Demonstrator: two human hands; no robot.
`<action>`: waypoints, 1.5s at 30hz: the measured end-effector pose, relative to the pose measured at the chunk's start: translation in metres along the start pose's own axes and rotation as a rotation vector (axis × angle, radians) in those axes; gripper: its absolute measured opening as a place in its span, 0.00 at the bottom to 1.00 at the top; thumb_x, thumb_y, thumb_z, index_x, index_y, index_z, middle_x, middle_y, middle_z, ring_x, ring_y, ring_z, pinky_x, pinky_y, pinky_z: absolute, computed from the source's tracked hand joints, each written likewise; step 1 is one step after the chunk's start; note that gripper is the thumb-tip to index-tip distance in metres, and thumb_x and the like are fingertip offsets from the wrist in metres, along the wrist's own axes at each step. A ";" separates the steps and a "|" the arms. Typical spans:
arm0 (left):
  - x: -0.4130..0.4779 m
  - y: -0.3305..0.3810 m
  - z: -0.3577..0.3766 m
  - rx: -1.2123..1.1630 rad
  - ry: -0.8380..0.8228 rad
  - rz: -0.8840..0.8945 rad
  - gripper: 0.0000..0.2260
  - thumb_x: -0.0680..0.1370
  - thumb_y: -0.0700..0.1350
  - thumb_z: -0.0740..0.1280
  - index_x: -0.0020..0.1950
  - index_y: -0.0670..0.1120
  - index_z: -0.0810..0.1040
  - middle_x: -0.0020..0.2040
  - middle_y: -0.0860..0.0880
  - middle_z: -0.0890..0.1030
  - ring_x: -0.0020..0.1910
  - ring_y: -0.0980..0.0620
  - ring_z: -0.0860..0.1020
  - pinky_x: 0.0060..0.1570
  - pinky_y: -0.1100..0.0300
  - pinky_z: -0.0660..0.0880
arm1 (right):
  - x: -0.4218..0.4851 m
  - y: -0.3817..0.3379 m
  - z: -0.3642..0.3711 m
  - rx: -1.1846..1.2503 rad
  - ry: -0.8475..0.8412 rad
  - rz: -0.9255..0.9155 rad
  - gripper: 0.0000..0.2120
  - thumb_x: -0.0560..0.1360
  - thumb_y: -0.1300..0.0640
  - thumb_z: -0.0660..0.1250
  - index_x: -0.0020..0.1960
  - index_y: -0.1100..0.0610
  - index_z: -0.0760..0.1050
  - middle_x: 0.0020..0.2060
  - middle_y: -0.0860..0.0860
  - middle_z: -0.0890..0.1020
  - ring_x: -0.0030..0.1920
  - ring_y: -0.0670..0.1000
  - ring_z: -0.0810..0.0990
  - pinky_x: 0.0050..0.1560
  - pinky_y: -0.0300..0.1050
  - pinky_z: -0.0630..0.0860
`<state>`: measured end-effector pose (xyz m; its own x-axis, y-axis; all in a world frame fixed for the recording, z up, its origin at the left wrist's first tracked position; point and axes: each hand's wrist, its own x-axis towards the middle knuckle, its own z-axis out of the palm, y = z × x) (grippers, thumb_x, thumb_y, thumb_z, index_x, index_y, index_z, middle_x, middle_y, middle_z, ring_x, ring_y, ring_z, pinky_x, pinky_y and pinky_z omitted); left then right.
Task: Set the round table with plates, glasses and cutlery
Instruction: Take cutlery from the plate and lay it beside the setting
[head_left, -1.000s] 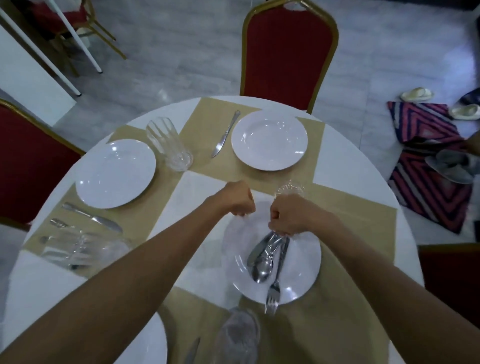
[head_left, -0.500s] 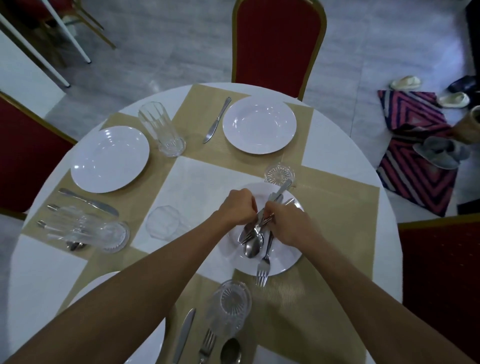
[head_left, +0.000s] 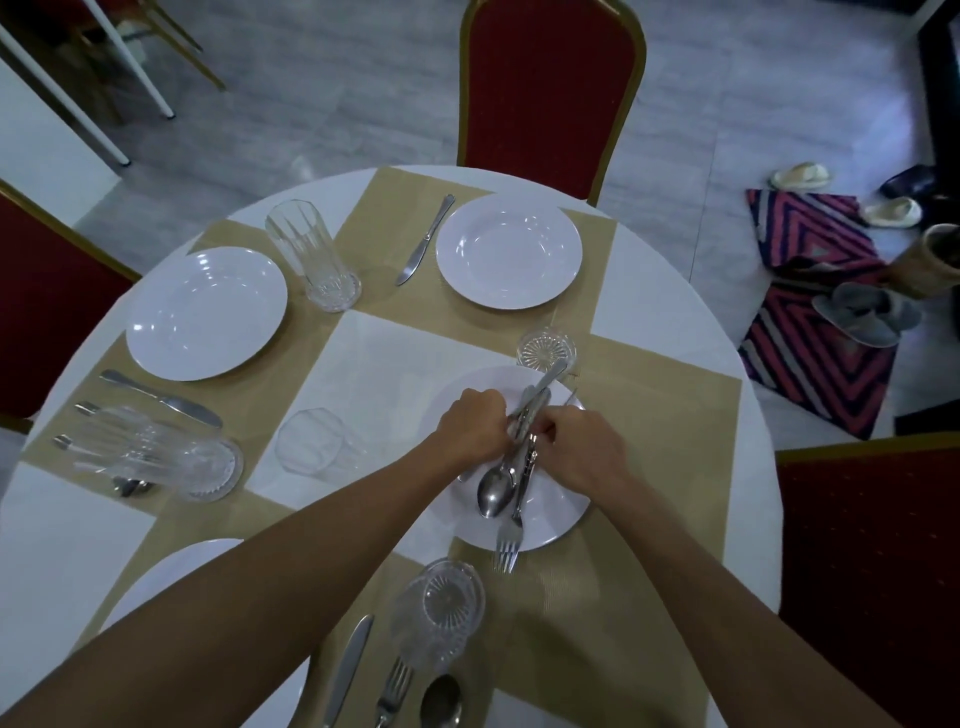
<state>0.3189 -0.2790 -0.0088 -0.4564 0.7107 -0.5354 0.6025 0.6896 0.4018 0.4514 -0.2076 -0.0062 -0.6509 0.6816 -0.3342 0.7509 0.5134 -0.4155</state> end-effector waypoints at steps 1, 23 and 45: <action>-0.001 0.001 0.000 0.012 0.015 -0.006 0.12 0.73 0.48 0.70 0.38 0.43 0.72 0.43 0.42 0.76 0.45 0.40 0.79 0.41 0.52 0.76 | 0.000 0.001 0.001 0.003 0.005 -0.002 0.09 0.76 0.52 0.62 0.45 0.52 0.81 0.41 0.48 0.83 0.42 0.53 0.80 0.38 0.42 0.68; -0.006 -0.007 -0.019 -0.287 -0.083 -0.013 0.07 0.73 0.44 0.74 0.49 0.42 0.85 0.39 0.44 0.85 0.37 0.49 0.84 0.45 0.59 0.82 | 0.006 -0.002 -0.005 0.053 0.029 0.084 0.09 0.77 0.53 0.63 0.47 0.47 0.82 0.45 0.47 0.84 0.48 0.53 0.82 0.44 0.43 0.74; -0.011 -0.020 -0.036 -0.392 0.000 -0.040 0.04 0.76 0.40 0.65 0.50 0.42 0.74 0.47 0.43 0.83 0.45 0.46 0.83 0.41 0.52 0.83 | 0.002 -0.013 0.005 -0.061 -0.107 0.305 0.21 0.75 0.39 0.64 0.53 0.56 0.78 0.46 0.51 0.83 0.46 0.54 0.82 0.42 0.43 0.71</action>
<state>0.2882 -0.2953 0.0160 -0.4746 0.6820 -0.5564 0.2880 0.7177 0.6340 0.4400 -0.2156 -0.0061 -0.4010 0.7517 -0.5236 0.9161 0.3266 -0.2327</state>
